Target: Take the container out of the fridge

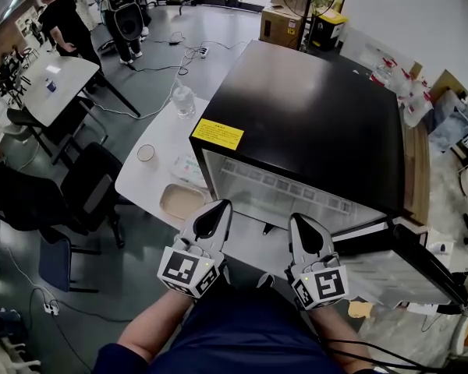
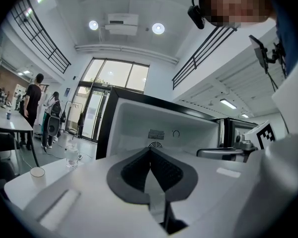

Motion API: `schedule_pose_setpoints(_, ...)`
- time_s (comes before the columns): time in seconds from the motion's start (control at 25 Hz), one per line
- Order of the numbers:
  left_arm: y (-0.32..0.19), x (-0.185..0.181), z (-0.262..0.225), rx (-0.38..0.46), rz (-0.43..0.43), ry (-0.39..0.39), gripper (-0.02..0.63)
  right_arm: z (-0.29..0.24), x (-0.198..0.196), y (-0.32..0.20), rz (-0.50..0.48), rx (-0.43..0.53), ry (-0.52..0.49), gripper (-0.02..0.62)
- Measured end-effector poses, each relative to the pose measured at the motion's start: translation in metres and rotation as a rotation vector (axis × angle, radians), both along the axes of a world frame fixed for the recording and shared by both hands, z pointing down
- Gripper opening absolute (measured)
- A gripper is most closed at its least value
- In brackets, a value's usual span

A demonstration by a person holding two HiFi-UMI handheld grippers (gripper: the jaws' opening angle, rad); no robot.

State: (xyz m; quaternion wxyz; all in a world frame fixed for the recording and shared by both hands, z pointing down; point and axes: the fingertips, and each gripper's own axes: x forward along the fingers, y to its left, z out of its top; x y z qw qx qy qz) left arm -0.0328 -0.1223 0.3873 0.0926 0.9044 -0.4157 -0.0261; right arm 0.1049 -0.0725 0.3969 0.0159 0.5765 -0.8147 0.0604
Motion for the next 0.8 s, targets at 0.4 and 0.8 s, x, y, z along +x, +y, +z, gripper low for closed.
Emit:
schedule_pose_setpoints(0.4, -0.0015, -0.0004, 0.0042, 0.001, -0.002, -0.011, 0.003, 0.0021, 0.0002, -0.0017, -0.004, -0.005, -0.005, 0.006)
schedule_pose_setpoints(0.8, -0.0024, 0.0017, 0.0070, -0.004, 0.005, -0.023, 0.003, 0.0048, -0.0011, -0.0021, -0.010, -0.007, 0.002, 0.006)
